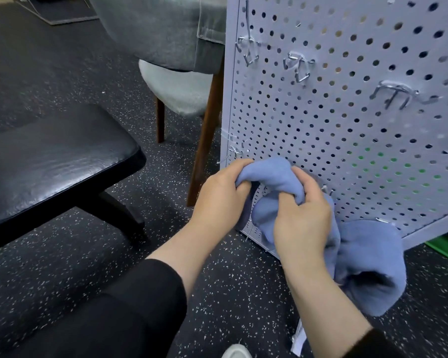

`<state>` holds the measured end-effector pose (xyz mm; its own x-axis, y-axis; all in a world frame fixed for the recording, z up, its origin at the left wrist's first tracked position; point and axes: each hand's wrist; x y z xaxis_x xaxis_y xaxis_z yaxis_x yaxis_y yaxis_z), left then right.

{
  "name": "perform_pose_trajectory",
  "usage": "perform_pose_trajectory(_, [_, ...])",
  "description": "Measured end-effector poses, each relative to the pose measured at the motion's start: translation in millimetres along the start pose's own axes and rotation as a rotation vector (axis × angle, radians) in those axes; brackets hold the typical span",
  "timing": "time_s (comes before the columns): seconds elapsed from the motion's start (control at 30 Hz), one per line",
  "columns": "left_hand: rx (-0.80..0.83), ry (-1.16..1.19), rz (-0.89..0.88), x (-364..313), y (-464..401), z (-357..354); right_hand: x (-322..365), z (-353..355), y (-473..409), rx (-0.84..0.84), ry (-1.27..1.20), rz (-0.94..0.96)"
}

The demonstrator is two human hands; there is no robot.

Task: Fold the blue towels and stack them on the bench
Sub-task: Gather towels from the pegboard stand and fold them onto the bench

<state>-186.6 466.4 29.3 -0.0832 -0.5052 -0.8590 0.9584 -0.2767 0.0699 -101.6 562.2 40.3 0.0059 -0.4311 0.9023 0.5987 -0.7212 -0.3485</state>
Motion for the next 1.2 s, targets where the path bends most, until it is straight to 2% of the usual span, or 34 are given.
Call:
perform_pose_trajectory(0.27, [0.087, 0.038, 0.049, 30.4, -8.9, -19.7, -46.4, -20.2, 23.6, 0.174, 0.215, 0.085])
perform_pose_trajectory(0.43, [0.186, 0.038, 0.092, 50.0, -1.9, -25.1, -55.4, -24.9, 23.6, 0.175, 0.223, 0.043])
perform_pose_trajectory(0.6, [0.177, 0.029, 0.218, 63.4, 7.2, -33.6, -60.3, -37.3, 30.9, 0.21, 0.211, -0.011])
perform_pose_trajectory(0.9, [0.287, -0.053, 0.218, 69.7, 25.4, -13.8, -68.6, -35.0, 50.0, 0.294, 0.268, -0.052])
perform_pose_trajectory(0.97, [0.265, -0.081, 0.225, 69.3, 33.8, 1.4, -53.8, -30.0, 54.6, 0.296, 0.269, -0.021])
perform_pose_trajectory(1.07, [0.196, -0.128, 0.251, 63.5, 48.5, 36.0, -21.5, -19.7, 61.3, 0.346, 0.266, 0.128])
perform_pose_trajectory(1.2, [0.049, -0.251, 0.227, 51.0, 80.8, 111.5, 37.6, -20.1, 61.8, 0.538, 0.194, 0.306])
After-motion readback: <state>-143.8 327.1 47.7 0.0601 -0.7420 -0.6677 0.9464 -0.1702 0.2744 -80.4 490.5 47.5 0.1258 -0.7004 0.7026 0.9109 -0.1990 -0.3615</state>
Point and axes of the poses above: each hand's wrist, its own y-axis away from the middle knuckle, its own z-axis out of the back of the hand, x = y × z, and after that the axes turned 14 degrees about z, right-handed
